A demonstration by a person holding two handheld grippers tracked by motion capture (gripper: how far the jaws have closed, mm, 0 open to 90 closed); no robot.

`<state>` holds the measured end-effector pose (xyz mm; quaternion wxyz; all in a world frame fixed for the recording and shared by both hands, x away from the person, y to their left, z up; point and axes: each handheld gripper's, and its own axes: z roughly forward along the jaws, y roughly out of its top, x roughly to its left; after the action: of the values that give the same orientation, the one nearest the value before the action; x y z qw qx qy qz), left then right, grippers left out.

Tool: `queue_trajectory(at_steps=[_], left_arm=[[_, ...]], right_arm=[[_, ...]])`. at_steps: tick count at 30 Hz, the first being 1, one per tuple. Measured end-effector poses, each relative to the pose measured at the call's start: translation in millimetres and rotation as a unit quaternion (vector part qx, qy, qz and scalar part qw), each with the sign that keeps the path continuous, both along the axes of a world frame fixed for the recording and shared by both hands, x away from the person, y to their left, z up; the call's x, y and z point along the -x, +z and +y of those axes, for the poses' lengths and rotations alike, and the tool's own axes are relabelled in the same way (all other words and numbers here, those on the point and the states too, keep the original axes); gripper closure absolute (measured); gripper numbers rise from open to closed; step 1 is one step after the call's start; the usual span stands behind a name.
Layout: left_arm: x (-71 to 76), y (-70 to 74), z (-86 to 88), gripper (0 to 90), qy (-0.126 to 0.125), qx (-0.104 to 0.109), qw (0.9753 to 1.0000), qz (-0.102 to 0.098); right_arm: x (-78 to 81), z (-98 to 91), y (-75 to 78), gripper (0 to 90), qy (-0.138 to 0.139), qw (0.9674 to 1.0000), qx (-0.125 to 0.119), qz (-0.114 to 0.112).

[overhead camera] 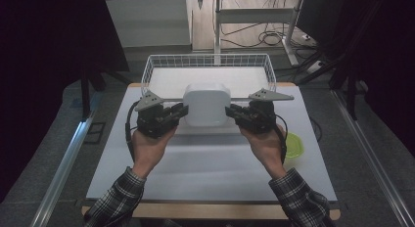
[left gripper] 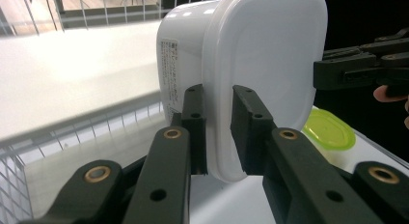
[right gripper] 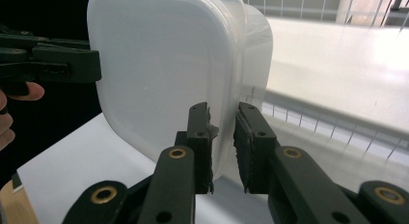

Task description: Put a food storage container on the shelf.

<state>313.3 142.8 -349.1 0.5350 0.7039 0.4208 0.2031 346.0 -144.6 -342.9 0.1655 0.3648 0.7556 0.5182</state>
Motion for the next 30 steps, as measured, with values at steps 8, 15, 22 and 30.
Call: queue_trajectory(at_steps=[8, 15, 22, 30], left_arm=[[-11.2, 16.5, 3.0, 76.8, 0.006, -0.004, 0.9999, -0.009], [-23.6, 29.0, 7.5, 76.8, 0.008, 0.003, 0.9999, -0.01], [-46.8, 31.8, 8.6, 76.6, 0.007, 0.013, 0.9999, 0.004], [-63.8, 26.0, 7.5, 75.9, 0.001, 0.025, 0.9996, 0.015]], right_arm=[[-14.2, 6.9, 17.7, 77.1, -0.007, 0.9999, -0.003, -0.01], [-23.5, 12.2, 32.1, 76.9, -0.014, 0.9998, -0.001, -0.017], [-44.3, 16.4, 39.6, 76.5, -0.028, 0.9995, 0.005, -0.013], [-57.2, 14.6, 37.9, 76.1, -0.035, 0.9994, 0.002, -0.005]])
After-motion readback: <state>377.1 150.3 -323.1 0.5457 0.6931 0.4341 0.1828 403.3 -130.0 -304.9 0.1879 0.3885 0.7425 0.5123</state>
